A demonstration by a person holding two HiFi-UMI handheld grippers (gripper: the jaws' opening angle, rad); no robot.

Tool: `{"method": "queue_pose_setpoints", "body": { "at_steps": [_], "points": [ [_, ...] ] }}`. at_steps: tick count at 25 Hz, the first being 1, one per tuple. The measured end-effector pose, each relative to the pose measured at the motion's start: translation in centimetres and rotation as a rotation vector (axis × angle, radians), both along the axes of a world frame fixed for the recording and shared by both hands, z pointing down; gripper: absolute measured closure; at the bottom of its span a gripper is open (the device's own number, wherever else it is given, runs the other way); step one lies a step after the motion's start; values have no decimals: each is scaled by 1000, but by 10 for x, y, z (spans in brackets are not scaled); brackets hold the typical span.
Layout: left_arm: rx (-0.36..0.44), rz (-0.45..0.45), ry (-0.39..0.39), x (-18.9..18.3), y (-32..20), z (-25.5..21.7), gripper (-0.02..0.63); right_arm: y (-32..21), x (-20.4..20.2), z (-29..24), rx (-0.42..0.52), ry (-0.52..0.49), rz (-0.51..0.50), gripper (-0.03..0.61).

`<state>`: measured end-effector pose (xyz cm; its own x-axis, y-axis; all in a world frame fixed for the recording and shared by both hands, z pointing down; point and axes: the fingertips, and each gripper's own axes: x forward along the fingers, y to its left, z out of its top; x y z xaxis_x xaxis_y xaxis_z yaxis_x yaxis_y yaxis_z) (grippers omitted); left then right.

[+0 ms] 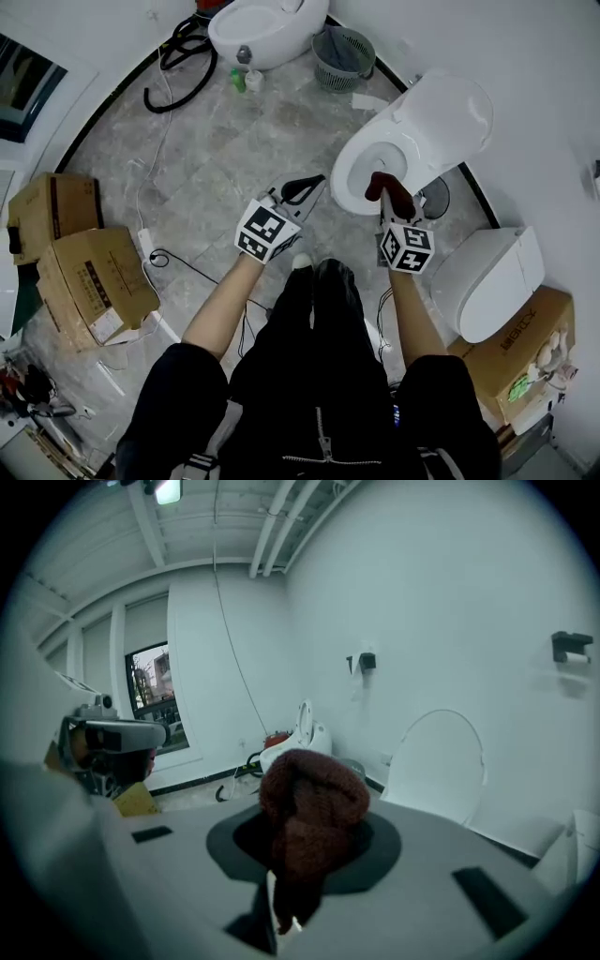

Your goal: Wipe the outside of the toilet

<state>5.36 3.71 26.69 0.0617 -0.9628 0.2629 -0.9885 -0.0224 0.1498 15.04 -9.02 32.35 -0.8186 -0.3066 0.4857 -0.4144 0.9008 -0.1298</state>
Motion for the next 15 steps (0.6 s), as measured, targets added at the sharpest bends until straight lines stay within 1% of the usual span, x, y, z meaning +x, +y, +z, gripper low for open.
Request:
{"method": "queue_pose_setpoints", "body": {
  "at_steps": [3, 6, 8, 11, 13, 15],
  "points": [
    [11, 2, -5, -22, -7, -28, 610, -9, -22, -29, 3, -35, 20, 491],
    [17, 48, -25, -41, -20, -42, 609, -16, -39, -37, -14, -47, 49, 491],
    [12, 82, -42, -55, -32, -44, 611, -18, -51, -37, -21, -51, 60, 491],
    [32, 108, -41, -87, -58, -50, 609, -29, -70, -29, -34, -44, 93, 491],
    [34, 142, -41, -110, -76, -52, 609, -40, -85, -22, -52, -38, 139, 491],
    [27, 200, -42, -130, -94, -54, 610, -54, -99, -17, -64, -36, 195, 491]
  ]
}}
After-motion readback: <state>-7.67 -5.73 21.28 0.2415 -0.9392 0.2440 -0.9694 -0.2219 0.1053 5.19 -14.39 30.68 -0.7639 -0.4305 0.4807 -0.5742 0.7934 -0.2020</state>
